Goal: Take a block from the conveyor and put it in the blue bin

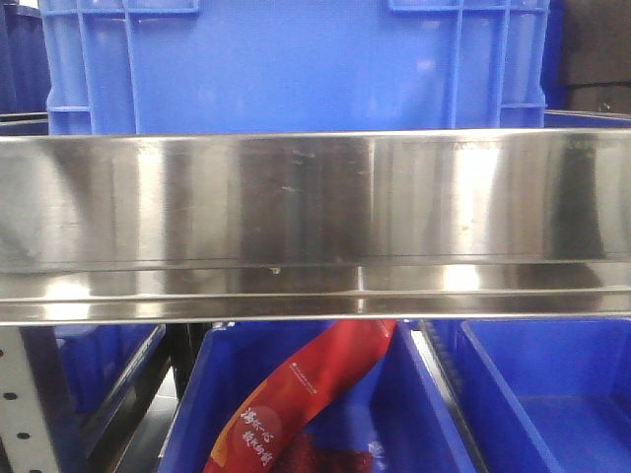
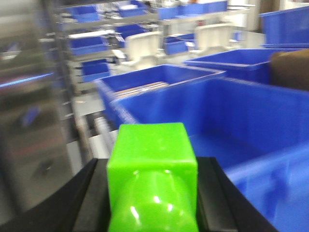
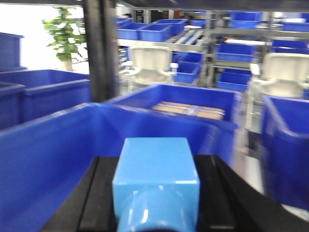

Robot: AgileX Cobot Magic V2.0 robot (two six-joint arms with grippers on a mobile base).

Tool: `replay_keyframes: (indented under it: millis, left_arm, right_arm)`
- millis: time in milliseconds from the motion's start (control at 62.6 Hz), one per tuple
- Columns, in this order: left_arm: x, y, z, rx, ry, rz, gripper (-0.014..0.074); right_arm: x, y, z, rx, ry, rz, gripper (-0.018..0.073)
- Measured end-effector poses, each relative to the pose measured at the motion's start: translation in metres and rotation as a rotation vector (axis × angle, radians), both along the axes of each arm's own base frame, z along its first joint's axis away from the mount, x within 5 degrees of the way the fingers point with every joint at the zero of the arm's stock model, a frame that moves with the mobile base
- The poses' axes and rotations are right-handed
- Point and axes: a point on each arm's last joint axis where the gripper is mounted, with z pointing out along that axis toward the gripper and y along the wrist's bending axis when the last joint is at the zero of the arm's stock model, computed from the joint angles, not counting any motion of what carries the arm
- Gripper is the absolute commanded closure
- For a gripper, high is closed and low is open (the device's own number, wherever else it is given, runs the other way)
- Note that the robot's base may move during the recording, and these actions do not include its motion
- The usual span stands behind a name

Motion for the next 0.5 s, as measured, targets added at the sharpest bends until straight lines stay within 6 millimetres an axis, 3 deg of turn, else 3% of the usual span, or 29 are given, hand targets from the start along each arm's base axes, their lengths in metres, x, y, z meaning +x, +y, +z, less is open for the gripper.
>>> replay_keyframes:
  millis: [144,303,495]
  left_arm:
    - [0.049,-0.023,0.02,0.004,0.039,-0.108,0.0708]
    - [0.105,-0.07,0.03,0.016,0.082,-0.25,0.0708]
    - [0.153,-0.118,0.022,-0.022,0.147,-0.335,0.0699]
  right_arm:
    - [0.022,0.016,0.011,-0.003,-0.005,0.019,0.0721]
    - [0.039,0.024,0.011,-0.015,0.043,0.021,0.0721]
    - [0.054,0.032,-0.006,-0.027,0.129,0.024,0.0719]
